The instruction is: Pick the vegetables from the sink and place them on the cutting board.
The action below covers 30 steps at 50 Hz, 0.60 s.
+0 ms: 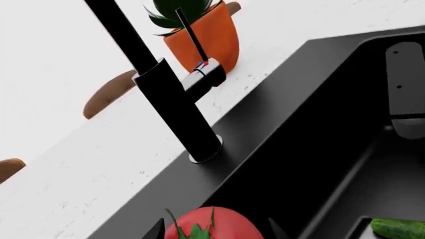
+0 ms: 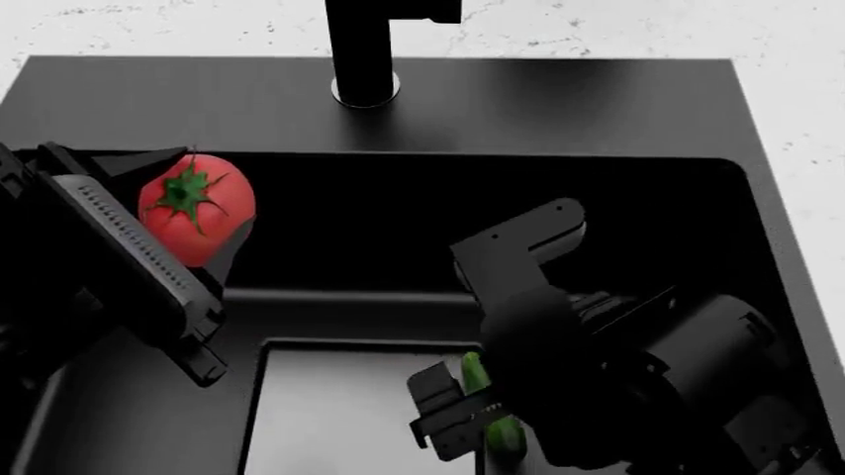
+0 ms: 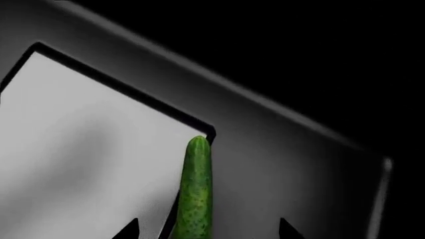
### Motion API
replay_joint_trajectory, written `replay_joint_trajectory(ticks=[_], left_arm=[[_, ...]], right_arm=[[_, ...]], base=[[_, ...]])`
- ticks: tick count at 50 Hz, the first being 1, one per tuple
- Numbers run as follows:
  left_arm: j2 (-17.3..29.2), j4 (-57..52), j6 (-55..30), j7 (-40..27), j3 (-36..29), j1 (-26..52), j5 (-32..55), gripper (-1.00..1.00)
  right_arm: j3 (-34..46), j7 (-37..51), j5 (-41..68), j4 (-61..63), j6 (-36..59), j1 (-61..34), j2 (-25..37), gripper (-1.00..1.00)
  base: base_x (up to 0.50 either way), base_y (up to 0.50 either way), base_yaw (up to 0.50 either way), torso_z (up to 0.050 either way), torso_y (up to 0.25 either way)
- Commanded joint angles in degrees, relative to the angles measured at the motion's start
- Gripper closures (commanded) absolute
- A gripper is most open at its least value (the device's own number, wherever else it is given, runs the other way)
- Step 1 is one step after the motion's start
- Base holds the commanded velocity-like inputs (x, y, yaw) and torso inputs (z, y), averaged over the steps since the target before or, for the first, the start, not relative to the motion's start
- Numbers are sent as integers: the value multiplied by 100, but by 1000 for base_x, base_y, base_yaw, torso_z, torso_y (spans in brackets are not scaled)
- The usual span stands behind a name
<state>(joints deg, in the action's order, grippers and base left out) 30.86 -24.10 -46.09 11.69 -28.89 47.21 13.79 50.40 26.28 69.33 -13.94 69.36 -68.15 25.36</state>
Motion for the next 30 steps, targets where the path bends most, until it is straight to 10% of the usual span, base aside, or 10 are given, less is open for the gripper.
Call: replay_joint_trajectory(ticks=[1, 30], left_arm=[[-293, -28, 228, -7, 411, -1360, 2, 100], [-253, -22, 246, -19, 362, -1406, 27, 100]], right_arm=[[190, -490, -504, -287, -487, 256, -170, -100], [491, -1067, -1031, -1273, -1268, 536, -473, -100]], base=[[0, 25, 20, -32, -26], [0, 26, 22, -32, -26]])
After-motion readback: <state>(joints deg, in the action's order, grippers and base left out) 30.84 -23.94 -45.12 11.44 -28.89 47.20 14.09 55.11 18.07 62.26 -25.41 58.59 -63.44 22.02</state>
